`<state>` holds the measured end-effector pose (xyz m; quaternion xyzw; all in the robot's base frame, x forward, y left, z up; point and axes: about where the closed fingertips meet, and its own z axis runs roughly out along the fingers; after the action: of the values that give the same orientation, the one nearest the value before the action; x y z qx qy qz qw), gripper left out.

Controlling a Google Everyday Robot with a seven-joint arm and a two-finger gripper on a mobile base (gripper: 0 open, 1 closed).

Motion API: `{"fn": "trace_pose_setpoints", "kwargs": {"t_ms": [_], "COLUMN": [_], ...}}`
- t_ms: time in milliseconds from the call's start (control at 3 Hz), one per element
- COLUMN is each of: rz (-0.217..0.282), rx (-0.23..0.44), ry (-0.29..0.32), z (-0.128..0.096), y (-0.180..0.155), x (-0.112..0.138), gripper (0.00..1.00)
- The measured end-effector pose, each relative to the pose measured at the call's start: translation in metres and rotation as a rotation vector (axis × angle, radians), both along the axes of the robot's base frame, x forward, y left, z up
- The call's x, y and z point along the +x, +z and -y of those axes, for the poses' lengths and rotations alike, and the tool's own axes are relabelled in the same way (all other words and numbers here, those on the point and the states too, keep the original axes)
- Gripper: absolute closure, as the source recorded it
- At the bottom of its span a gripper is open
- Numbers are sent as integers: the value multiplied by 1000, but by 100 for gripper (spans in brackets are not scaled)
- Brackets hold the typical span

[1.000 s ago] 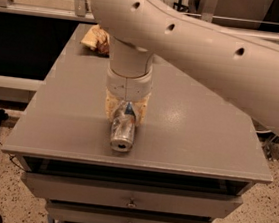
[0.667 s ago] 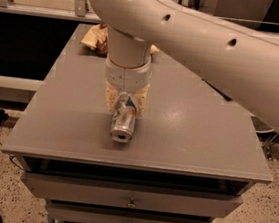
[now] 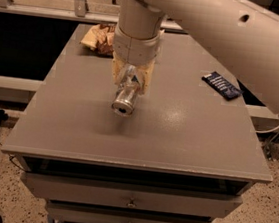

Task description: Move redbull can near brown chip bag

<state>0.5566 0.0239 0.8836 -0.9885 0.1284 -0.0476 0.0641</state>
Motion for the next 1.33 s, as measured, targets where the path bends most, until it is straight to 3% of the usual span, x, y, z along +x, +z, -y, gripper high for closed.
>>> {"fn": "trace_pose_setpoints", "kwargs": {"t_ms": [333,667,1000,1333], "rz": [0,60,97,115], "rx": [0,23,26,73], "ry": [0,-44,-137,-267], "z": [0,1,17,39], "y": [0,8,15,22], "x": [0,26,70,117], "gripper": [100,100,100,100]}}
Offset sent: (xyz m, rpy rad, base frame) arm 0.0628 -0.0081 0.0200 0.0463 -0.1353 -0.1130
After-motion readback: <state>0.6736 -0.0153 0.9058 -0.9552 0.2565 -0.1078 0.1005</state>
